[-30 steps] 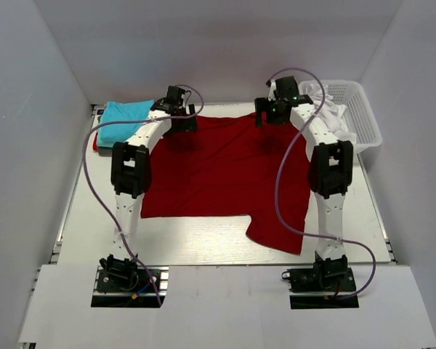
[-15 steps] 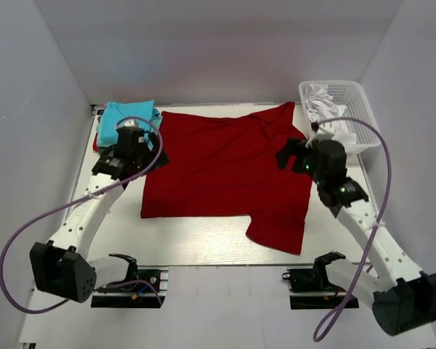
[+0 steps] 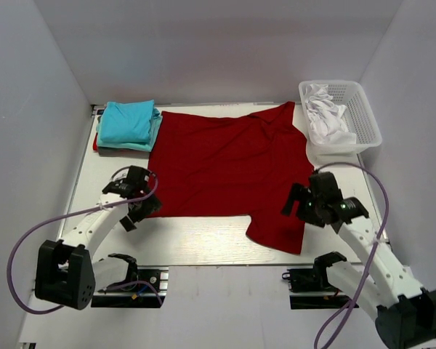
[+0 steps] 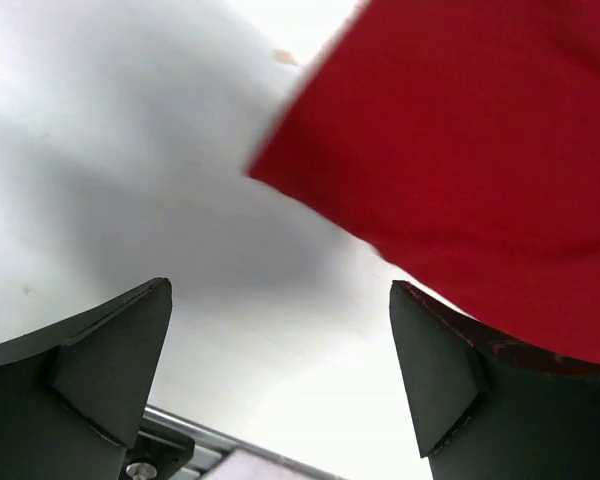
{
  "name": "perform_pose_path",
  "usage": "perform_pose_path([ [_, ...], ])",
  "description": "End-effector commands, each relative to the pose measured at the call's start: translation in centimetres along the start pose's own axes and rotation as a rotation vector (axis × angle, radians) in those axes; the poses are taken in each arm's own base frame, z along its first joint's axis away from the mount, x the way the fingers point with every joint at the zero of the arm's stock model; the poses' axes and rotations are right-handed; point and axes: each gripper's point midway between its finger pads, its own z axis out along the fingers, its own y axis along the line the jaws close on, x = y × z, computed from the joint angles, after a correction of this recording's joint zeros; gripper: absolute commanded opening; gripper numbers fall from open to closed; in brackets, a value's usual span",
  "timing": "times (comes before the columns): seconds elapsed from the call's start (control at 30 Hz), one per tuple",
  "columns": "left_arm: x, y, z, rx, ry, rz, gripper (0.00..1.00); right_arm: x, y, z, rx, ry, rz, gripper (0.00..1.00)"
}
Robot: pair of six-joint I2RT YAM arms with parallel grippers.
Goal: Fold and stack the t-shirts
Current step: Grap the side of the flattened tshirt closest away from the robot with both arms
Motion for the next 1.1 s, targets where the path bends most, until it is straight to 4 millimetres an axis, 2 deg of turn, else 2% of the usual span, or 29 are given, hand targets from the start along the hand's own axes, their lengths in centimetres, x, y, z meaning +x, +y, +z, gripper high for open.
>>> perform_pose_path([
  [0.0, -1.8, 0.9, 1.2, -0.033, -0.101, -0.124, 1.00, 6.1, -0.6, -0.9, -0.022, 0.215, 0.110, 0.90],
  [0.13, -3.6, -0.2, 2.3, -0.014, -0.128, -0.164, 0.96, 8.3, -0.5, -0.5, -0.040, 0.295, 0.144, 0.90],
  [0.17, -4.0, -0.7, 2.5, -0.006, -0.135, -0.167, 0.91, 8.3, -0.8, -0.5, -0.029, 0.291, 0.149, 0.90],
  [0.2, -4.2, -0.8, 2.7, -0.003, -0.131, -0.180, 0.89, 8.0, -1.4, -0.4, 0.006, 0.268, 0.139, 0.90],
  [0.23, -4.3, -0.9, 3.1, 0.001, -0.126, -0.174, 0.89, 7.1, -1.1, -0.7, 0.004, 0.242, 0.136, 0.90],
  [0.33, -3.7, -0.7, 4.8, -0.033, -0.070, -0.176, 0.83, 6.3, -1.2, -1.4, 0.024, 0.219, 0.134, 0.90],
  [0.4, -3.0, -1.0, 5.7, -0.035, -0.029, -0.158, 0.67, 6.2, -1.3, -1.5, 0.033, 0.213, 0.136, 0.90],
  [0.5, -1.7, -1.1, 6.4, -0.012, 0.009, -0.157, 0.53, 6.6, -1.9, -1.5, 0.066, 0.229, 0.143, 0.90],
  [0.53, -0.8, -0.6, 6.7, -0.021, 0.032, -0.153, 0.49, 6.6, -1.9, -1.6, 0.071, 0.231, 0.147, 0.90],
  [0.57, -1.0, -0.7, 6.6, -0.002, 0.015, -0.158, 0.44, 6.6, -2.0, -1.6, 0.072, 0.230, 0.147, 0.90],
  [0.6, -0.8, -0.6, 6.7, -0.002, 0.015, -0.158, 0.35, 6.7, -2.1, -1.5, 0.080, 0.236, 0.152, 0.90],
  [0.63, -0.8, -0.6, 6.7, 0.007, 0.007, -0.160, 0.13, 6.8, -2.1, -1.5, 0.083, 0.239, 0.150, 0.90],
  [0.67, -0.7, -0.7, 6.6, 0.015, 0.016, -0.160, 0.05, 7.0, -2.1, -1.4, 0.079, 0.248, 0.144, 0.90],
  [0.7, -0.9, -0.9, 6.4, 0.023, 0.010, -0.162, 0.00, 7.4, -2.5, -1.5, 0.097, 0.264, 0.146, 0.90],
  [0.83, -1.4, -1.0, 5.7, 0.043, -0.009, -0.146, 0.00, 7.7, -2.4, -1.6, 0.106, 0.295, 0.129, 0.90],
  [0.97, -2.3, -1.6, 4.5, 0.083, -0.045, -0.145, 0.00, 9.6, -3.9, -0.5, 0.209, 0.399, 0.119, 0.90],
  [1.0, -2.1, -1.4, 4.5, 0.076, -0.039, -0.143, 0.00, 8.9, -4.3, -0.4, 0.242, 0.379, 0.105, 0.90],
  [1.07, -2.3, -1.5, 4.1, 0.084, -0.046, -0.145, 0.00, 8.7, -5.0, -0.1, 0.302, 0.387, 0.080, 0.88],
])
